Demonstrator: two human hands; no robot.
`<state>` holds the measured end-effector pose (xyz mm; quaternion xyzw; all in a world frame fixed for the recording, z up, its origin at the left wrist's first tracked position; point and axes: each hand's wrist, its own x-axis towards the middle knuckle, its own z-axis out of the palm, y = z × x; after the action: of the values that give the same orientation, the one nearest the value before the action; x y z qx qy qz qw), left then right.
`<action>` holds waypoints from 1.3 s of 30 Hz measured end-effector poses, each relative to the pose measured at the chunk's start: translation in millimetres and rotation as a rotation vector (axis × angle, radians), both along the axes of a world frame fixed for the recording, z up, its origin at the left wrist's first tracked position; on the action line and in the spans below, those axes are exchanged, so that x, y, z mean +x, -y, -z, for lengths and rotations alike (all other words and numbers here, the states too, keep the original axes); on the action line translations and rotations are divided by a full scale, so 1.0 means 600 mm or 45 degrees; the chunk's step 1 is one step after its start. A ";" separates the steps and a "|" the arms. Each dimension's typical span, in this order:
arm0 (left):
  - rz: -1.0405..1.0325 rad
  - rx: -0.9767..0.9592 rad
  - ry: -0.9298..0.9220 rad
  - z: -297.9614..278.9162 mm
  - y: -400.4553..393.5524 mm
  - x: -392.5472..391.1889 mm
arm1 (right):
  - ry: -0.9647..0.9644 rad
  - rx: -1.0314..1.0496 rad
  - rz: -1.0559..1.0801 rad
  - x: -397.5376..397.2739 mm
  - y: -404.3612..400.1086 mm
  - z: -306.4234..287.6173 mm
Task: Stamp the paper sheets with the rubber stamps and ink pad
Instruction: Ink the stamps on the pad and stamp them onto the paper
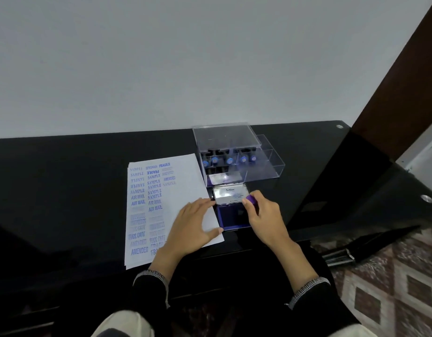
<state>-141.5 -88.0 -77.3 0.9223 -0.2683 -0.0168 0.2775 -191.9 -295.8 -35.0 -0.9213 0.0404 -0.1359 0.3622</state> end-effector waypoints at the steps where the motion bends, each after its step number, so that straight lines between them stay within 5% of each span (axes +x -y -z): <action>1: 0.002 -0.006 0.006 0.000 0.000 0.000 | 0.005 -0.025 -0.008 0.001 -0.002 0.004; 28: 0.005 0.037 0.030 0.005 -0.001 -0.002 | 0.368 -0.238 0.130 -0.013 -0.028 0.058; 39: 0.006 0.040 0.024 0.005 -0.001 -0.001 | 0.270 -0.175 0.055 0.011 -0.016 0.046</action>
<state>-142.2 -87.3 -80.3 0.9260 -0.2730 -0.0129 0.2605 -185.1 -286.3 -62.8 -0.9233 0.0124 -0.2427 0.2974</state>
